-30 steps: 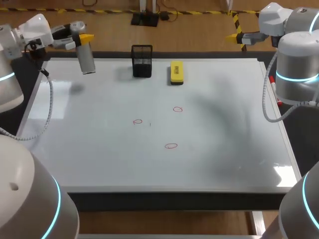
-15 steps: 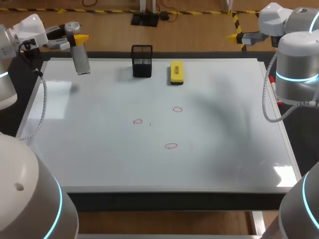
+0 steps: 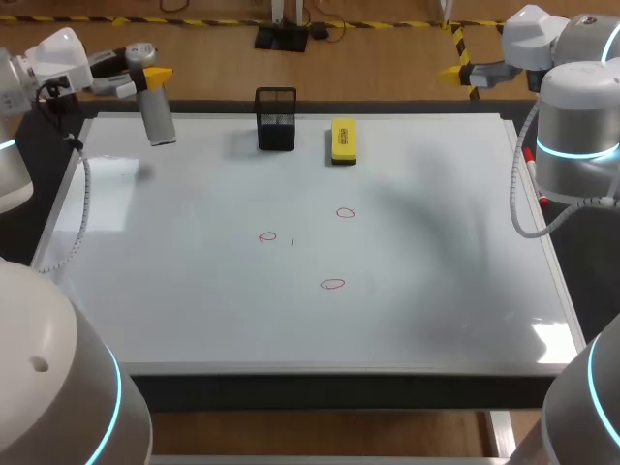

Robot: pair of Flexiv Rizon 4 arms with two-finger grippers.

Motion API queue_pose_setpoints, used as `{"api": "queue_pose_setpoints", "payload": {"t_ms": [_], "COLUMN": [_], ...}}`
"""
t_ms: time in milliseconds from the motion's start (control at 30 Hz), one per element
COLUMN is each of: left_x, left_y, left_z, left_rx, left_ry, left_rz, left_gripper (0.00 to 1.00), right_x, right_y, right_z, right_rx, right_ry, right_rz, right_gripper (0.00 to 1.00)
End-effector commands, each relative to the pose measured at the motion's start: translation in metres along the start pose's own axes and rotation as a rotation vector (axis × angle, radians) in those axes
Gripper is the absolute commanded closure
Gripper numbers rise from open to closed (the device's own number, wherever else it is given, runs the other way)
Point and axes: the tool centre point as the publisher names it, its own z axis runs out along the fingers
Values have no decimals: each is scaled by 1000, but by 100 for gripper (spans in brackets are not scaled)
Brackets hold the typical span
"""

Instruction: Pick up the inspection probe, press it on each red-marked spot on the whiteboard one by one, put down the probe, pick up the eraser, and wipe off all the red marks.

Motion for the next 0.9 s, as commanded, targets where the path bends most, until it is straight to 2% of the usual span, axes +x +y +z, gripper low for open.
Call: {"api": "queue_pose_setpoints", "payload": {"t_ms": [33,200,367,567,667,900], "left_x": [0,0,0,0,0,0], "left_y": [-1,-1,-1,-1,-1,-1], "left_z": [0,0,0,0,0,0], "left_rx": [0,0,0,0,0,0], "left_ry": [-1,-1,-1,-1,-1,-1], "left_rz": [1,1,1,1,1,1], "left_gripper": [100,100,100,100,100,100], "right_x": [-1,11,24,45,58,82], "right_y": [1,4,9,8,5,3], "right_z": [9,20,33,54,65,84], "right_rx": [69,174,270,500,585,688], "right_ry": [128,300,520,738,828,984], "right_rz": [-75,-243,-443,-752,-912,-1200], "right_gripper": [0,0,0,0,0,0]}}
